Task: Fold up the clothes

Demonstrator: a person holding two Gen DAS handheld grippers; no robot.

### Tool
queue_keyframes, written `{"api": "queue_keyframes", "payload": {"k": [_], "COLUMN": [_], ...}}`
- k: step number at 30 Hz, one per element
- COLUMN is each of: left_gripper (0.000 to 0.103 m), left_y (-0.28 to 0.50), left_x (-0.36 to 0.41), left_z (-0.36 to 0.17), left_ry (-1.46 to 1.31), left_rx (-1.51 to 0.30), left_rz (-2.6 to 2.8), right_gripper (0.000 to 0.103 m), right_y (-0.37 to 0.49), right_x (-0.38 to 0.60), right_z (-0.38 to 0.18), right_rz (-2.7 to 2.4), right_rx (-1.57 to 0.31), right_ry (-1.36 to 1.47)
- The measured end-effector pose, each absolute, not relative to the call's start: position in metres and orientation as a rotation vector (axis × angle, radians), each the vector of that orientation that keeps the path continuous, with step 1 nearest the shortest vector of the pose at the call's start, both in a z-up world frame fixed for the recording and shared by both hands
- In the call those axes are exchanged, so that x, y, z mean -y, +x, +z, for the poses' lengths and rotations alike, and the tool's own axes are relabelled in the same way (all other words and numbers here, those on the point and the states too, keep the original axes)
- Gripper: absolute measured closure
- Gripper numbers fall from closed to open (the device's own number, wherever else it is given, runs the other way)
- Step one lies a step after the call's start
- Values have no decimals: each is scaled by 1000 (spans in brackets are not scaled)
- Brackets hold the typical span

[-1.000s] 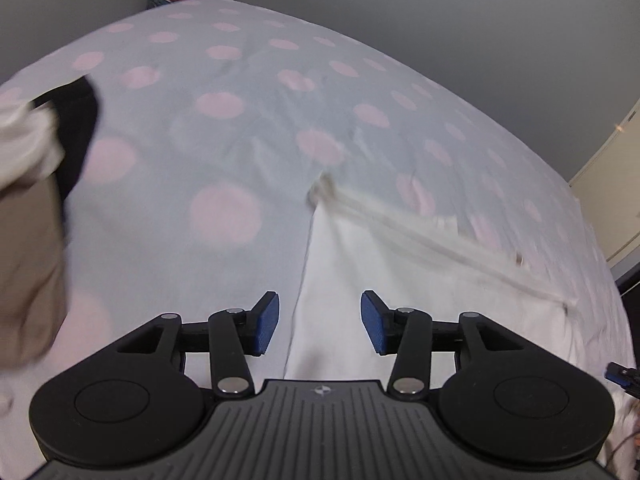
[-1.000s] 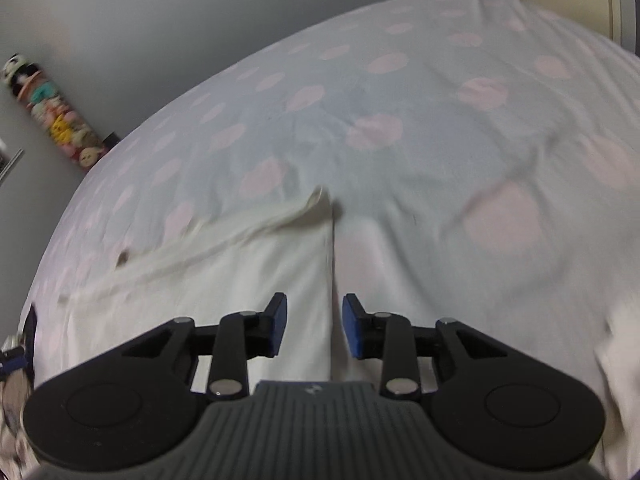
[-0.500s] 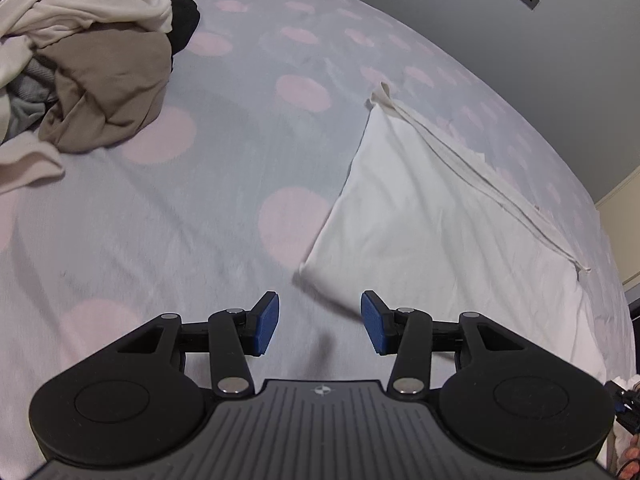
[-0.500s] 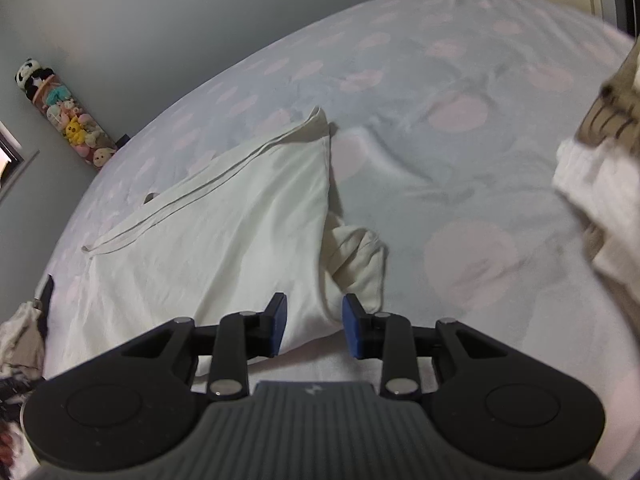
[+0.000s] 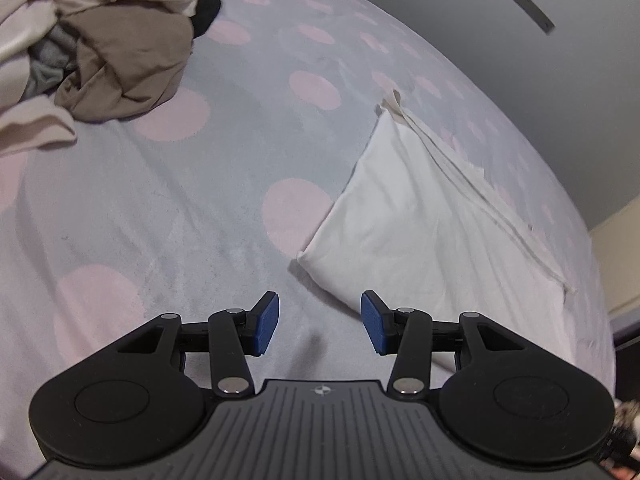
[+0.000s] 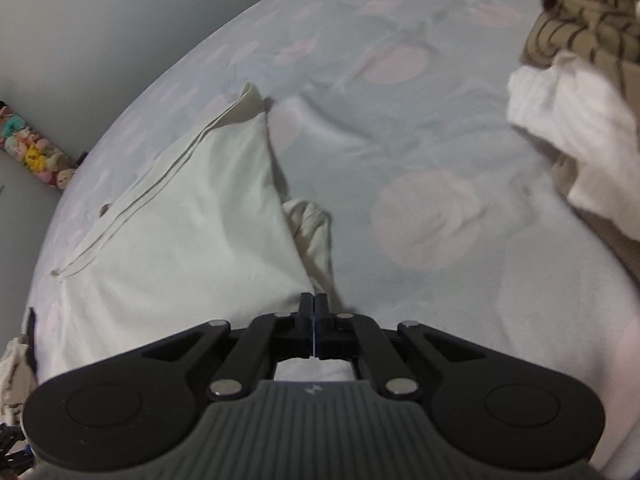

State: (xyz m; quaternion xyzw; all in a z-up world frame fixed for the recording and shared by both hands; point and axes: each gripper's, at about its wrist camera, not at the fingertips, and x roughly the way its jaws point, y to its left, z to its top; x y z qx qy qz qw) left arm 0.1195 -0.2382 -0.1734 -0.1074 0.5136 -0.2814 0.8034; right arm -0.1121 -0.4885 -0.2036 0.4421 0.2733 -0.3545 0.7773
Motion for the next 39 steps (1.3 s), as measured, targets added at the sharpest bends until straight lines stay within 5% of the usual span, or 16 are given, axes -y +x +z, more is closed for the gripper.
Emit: {"api": "queue_keyframes", "payload": {"k": [2,3,4,6,21,29,39], "left_gripper": [54,53,52,52,59,94,99], "left_y": [122,124,126,131,143,139,120], "left_x": [236,234,235,236,271,291,320], "left_z": [-175,-176,-179,-186,-216,-210,-162], "left_ry": [-281,-306,-330,-379,-341,-144,246], "left_rx": [-1103,-1106,-1118,-1140,-1126,-1051,-902], "left_rz": [-586,-577,-572,-562,-563,-588,-658], "right_gripper": [96,86,64,54,56,88,95], "right_y": [-121,-126,-131,-136,-100,-81,-61], "right_x": [489,489,490,491,503,500,478], "right_z": [-202,-201,-201,-203,-231,-227,-185], "right_rz": [-780,-787,-792,-798,-715,-716,-729], "right_rx": [-539,-508,-483,-453,-537,-570,-714], "right_ry": [986,1006,1026,1067,1123,993,644]}}
